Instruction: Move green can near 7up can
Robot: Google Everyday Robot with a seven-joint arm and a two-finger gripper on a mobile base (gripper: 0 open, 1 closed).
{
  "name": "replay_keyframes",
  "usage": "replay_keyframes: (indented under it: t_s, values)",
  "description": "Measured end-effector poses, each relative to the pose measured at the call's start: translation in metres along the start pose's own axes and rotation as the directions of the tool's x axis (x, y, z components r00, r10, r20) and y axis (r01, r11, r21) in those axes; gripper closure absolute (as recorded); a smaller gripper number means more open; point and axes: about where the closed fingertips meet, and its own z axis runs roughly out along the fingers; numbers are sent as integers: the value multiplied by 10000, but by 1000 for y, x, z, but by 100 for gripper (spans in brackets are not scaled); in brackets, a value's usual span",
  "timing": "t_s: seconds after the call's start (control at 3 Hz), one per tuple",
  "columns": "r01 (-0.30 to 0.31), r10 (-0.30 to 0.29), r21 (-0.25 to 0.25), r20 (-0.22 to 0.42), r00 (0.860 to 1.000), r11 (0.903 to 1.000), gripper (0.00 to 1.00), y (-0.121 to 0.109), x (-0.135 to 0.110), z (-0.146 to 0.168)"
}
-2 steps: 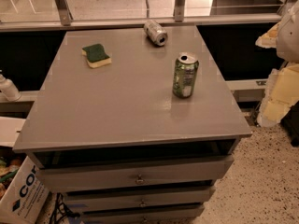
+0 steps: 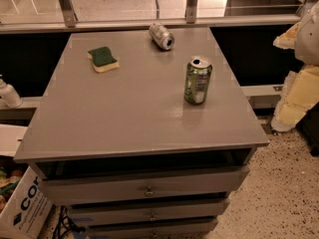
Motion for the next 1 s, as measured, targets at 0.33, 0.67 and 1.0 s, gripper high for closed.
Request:
replay_keyframes:
  t_s: [0.33, 0.67, 1.0]
  values:
    - [-506, 498, 156, 506, 9975, 9986, 0, -15, 3, 14]
    - [-1138, 1129, 8, 1225, 9860, 9935, 0, -28, 1, 40]
    - [-1729, 1785, -446, 2185, 9594, 9839, 0, -36, -8, 74]
